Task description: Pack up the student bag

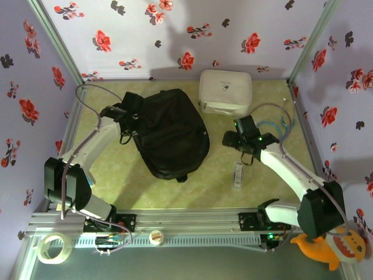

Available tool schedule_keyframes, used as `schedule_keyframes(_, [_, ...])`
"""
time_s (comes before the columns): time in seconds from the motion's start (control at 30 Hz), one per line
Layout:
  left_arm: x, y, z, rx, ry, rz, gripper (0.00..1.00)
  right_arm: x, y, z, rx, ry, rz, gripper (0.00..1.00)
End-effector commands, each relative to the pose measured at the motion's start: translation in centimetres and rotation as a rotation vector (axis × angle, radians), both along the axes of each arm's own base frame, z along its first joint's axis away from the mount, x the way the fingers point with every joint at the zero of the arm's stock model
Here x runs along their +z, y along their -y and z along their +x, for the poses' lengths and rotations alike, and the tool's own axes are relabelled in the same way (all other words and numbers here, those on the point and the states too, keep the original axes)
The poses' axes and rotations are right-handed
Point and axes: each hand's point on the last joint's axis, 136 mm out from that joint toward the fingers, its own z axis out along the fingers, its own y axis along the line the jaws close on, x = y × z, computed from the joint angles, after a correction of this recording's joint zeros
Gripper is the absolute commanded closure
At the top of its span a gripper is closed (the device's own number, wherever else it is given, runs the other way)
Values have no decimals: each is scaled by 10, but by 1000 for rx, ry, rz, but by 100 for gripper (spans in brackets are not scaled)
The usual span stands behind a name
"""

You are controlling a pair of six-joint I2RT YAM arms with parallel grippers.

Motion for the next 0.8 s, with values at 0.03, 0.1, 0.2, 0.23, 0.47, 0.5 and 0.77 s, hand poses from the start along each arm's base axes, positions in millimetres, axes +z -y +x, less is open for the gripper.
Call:
schedule_keyframes(0.03, [22, 23, 9, -71, 84, -75, 33, -44, 34, -71, -106, -214, -116, 13])
schedule_keyframes(0.1, [23, 24, 9, -81, 94, -80, 31, -54, 32, -86, -98, -250, -113, 12])
schedule_keyframes(0.2, [25, 25, 6, -89, 105, -87, 27, -73, 12, -100, -39, -290, -36, 12])
schedule_keyframes(0.23, [26, 25, 4, -93, 109, -87, 26, -78, 6, -103, -27, -302, -18, 12])
schedule_keyframes(0.47, [27, 34, -8, -125, 106, -120, 25, -101, 0, -111, 14, -354, -50, 20])
schedule_keyframes(0.5, [25, 37, -11, -133, 100, -133, 25, -102, 0, -110, 18, -358, -55, 23])
schedule_keyframes(0.77, [-23, 84, -53, -191, 32, -238, 26, -101, 2, -107, 13, -337, -80, 53])
